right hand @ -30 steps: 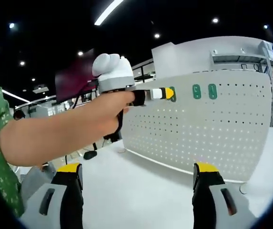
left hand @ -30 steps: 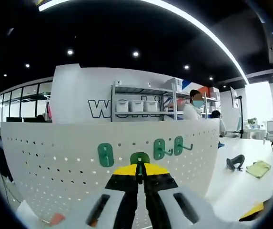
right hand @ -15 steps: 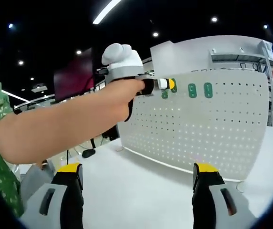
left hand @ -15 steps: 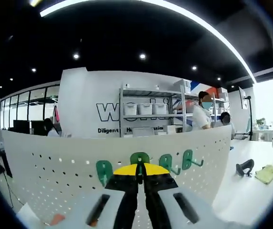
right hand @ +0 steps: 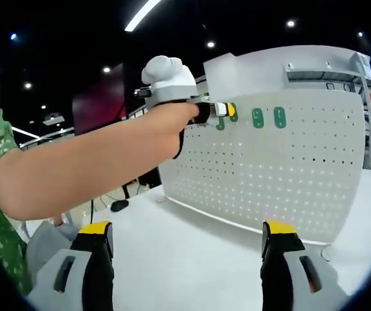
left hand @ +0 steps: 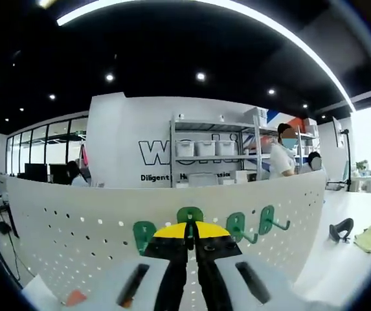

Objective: Insert the hook assembly into the mounting plate slot until the hook locks in place.

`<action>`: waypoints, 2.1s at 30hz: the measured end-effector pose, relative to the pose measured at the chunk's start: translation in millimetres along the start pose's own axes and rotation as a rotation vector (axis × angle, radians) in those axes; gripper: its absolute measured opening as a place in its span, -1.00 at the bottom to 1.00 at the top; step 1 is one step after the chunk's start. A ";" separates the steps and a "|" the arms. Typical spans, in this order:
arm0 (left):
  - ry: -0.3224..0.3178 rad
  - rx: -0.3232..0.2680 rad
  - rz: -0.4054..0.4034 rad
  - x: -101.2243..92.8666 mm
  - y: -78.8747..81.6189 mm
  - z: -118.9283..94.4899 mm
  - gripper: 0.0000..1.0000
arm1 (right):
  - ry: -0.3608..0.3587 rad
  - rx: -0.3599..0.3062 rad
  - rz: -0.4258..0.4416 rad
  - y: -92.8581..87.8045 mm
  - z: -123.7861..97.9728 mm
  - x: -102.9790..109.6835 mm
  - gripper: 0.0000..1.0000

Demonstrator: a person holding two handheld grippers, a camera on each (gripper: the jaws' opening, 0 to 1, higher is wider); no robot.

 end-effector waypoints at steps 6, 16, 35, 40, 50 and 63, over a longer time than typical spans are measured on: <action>0.010 0.000 -0.002 -1.2 -0.4 1.8 -0.94 | 0.008 0.004 -0.002 -0.7 1.0 1.8 0.94; 0.029 -0.011 -0.011 -3.5 -1.6 3.9 -0.94 | 0.006 0.018 -0.001 -3.3 -3.0 -2.1 0.94; 0.048 -0.034 0.015 -6.0 0.9 8.8 -0.94 | 0.024 0.025 0.001 -6.8 -4.5 -8.5 0.92; 0.051 -0.027 0.027 -5.6 -2.4 8.6 -0.94 | 0.027 0.024 0.003 -8.4 -4.0 -8.5 0.92; 0.051 -0.025 0.039 -6.3 -5.8 9.5 -0.94 | 0.026 0.021 0.002 -7.9 -5.3 -8.0 0.92; 0.053 -0.018 0.046 -4.2 -10.3 11.3 -0.94 | 0.021 0.022 0.004 -8.6 -6.7 -8.5 0.91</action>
Point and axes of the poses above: the point that each gripper's makers call its tool centre point, and the gripper's own axes: z roughly forward along the fingers, x roughly to its left, y roughly out of its top, the point moved 8 cm from there along -z, roughly backward along the fingers, and after that the axes turned 5 degrees about x, right-handed, at the moved point
